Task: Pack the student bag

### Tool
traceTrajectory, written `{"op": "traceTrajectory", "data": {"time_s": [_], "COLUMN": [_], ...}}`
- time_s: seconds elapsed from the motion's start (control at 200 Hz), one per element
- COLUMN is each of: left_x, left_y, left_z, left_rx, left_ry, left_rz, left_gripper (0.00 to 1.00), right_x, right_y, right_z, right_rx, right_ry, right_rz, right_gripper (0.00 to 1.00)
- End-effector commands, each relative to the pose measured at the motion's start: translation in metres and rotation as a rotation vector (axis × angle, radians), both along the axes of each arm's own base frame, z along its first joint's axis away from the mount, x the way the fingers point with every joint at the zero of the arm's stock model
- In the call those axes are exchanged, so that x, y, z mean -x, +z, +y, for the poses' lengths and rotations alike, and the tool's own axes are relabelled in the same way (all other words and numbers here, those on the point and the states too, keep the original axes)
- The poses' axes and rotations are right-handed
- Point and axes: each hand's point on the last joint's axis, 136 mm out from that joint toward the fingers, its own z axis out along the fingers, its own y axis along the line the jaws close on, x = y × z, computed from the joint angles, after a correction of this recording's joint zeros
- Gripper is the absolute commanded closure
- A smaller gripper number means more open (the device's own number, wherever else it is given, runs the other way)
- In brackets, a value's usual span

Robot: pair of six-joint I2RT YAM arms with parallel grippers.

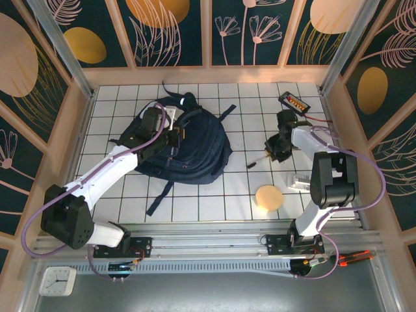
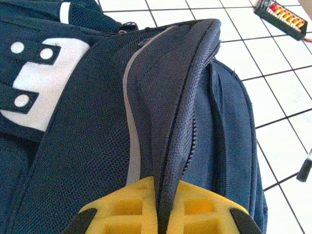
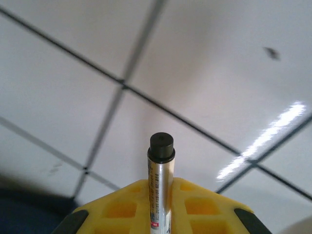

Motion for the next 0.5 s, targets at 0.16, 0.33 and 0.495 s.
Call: {"op": "traceTrajectory", "data": {"time_s": [0.16, 0.33, 0.495], "left_x": [-0.014, -0.012, -0.012], "left_y": [0.035, 0.037, 0.039], "left_z": [-0.007, -0.006, -0.006], "left_rx": [0.050, 0.049, 0.051], "left_ry": [-0.010, -0.009, -0.010], "left_rz": [-0.086, -0.087, -0.092], "left_gripper": [1.00, 1.00, 1.00], "right_x": [-0.059, -0.080, -0.088], "right_y": [0.104, 0.133, 0.132], "right_z": [0.071, 0.136, 0.193], "right_rx": [-0.093, -0.171, -0.231], "right_ry": [0.126, 0.250, 0.352], "right_rz": [-0.289, -0.379, -0.405], "right_gripper": [0.86, 0.86, 0.86]}}
